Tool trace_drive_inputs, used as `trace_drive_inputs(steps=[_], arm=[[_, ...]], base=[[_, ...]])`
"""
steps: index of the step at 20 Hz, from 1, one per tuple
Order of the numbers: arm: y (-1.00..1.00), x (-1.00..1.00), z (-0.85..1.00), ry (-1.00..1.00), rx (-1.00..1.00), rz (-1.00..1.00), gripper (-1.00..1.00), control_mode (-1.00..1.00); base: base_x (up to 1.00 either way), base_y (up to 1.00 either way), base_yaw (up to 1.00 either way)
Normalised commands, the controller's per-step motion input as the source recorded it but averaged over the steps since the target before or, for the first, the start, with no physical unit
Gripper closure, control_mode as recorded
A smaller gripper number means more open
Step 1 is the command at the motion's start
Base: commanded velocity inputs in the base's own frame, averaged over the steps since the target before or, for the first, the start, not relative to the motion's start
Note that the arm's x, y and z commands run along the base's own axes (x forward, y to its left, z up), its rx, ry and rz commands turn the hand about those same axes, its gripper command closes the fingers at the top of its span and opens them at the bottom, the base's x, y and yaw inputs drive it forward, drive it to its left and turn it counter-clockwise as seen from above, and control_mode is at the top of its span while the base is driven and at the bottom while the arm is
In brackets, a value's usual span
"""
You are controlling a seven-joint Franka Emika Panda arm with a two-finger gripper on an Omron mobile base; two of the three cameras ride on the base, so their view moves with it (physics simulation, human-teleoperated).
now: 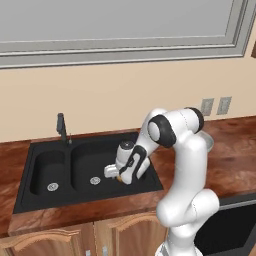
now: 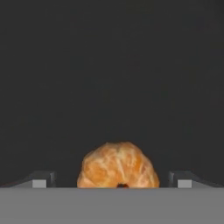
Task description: Pick the kiwis from the cabinet and place them in one bowl. Pick the tangerine from the sink and place it in the other bowl.
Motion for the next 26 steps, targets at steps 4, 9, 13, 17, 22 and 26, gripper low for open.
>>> trace_drive_inputs(steps=[4,9,13,17,22,26], arm=[[0.0,0.12,-0.26,0.0,0.0,0.0,-1.0,-1.0],[0.0,0.2,-0.28,0.0,0.0,0.0,1.0,-1.0],[0.02,0.06,-0.06,0.0,0.0,0.0,1.0,-1.0],[0.0,0.0,0.0,0.0,0.0,0.0,1.0,-1.0],[0.0,0.0,0.72,0.0,0.0,0.0,1.0,-1.0],[-0.11,-0.01,1.0,0.0,0.0,0.0,1.0,-1.0]], base=[[0.0,0.0,0.0],[0.0,0.0,0.0],[0.0,0.0,0.0],[0.0,0.0,0.0],[0.0,0.0,0.0],[0.0,0.0,0.0]])
